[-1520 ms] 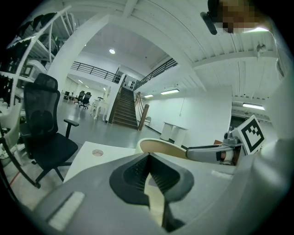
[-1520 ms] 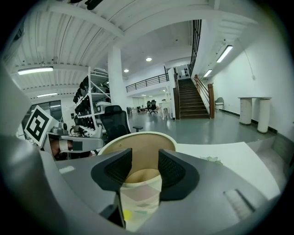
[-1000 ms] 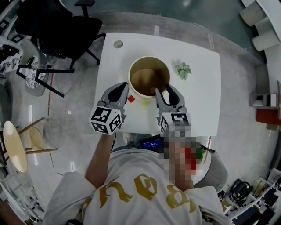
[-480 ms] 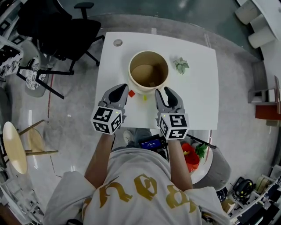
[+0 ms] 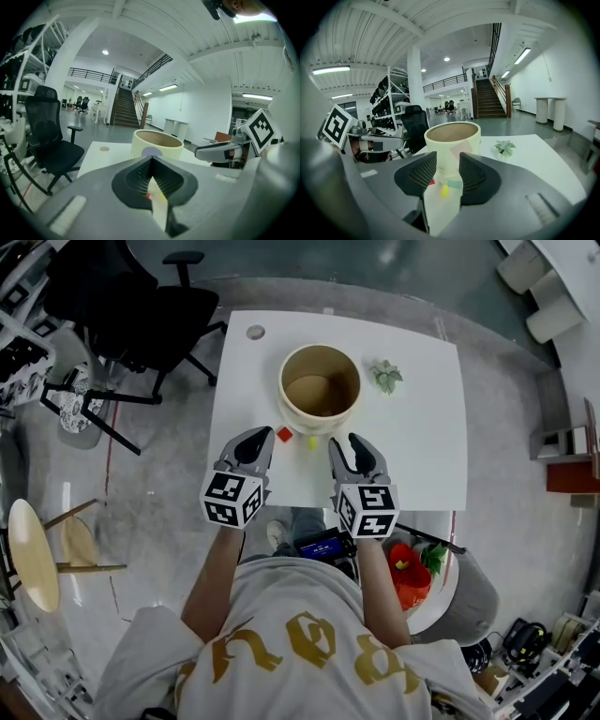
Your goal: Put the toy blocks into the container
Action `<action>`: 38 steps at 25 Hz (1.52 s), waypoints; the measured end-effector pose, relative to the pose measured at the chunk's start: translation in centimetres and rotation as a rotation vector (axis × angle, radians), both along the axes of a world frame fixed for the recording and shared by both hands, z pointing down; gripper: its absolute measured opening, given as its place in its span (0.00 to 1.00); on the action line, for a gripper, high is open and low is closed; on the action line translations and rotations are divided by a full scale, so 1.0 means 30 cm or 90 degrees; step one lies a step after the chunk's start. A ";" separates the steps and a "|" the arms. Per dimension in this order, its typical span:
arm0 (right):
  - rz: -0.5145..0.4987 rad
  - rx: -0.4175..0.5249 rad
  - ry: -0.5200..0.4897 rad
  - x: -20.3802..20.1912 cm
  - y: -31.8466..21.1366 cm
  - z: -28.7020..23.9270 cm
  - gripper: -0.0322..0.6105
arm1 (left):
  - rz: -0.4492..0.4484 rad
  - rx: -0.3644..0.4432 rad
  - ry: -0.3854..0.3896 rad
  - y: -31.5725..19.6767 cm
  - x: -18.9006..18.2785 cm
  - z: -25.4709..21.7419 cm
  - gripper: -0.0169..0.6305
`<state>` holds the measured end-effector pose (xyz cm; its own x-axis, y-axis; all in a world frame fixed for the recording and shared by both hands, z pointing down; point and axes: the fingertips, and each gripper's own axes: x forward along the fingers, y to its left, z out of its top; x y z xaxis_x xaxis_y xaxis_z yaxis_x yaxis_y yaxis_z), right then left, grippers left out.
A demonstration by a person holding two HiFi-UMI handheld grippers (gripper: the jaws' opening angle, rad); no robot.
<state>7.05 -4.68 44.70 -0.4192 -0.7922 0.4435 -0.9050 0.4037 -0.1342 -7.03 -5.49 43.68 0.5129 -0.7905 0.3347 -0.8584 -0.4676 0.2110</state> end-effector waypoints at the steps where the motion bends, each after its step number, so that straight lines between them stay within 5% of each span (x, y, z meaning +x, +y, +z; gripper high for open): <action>1: -0.001 -0.002 0.000 -0.002 0.003 0.005 0.32 | 0.002 -0.001 -0.004 0.004 0.000 0.004 0.03; 13: -0.024 -0.049 0.021 -0.013 0.020 0.102 0.32 | 0.012 -0.018 0.005 0.014 0.018 0.060 0.03; 38: -0.106 -0.180 0.064 -0.112 0.028 0.425 0.32 | 0.003 -0.140 -0.041 0.018 -0.018 0.359 0.03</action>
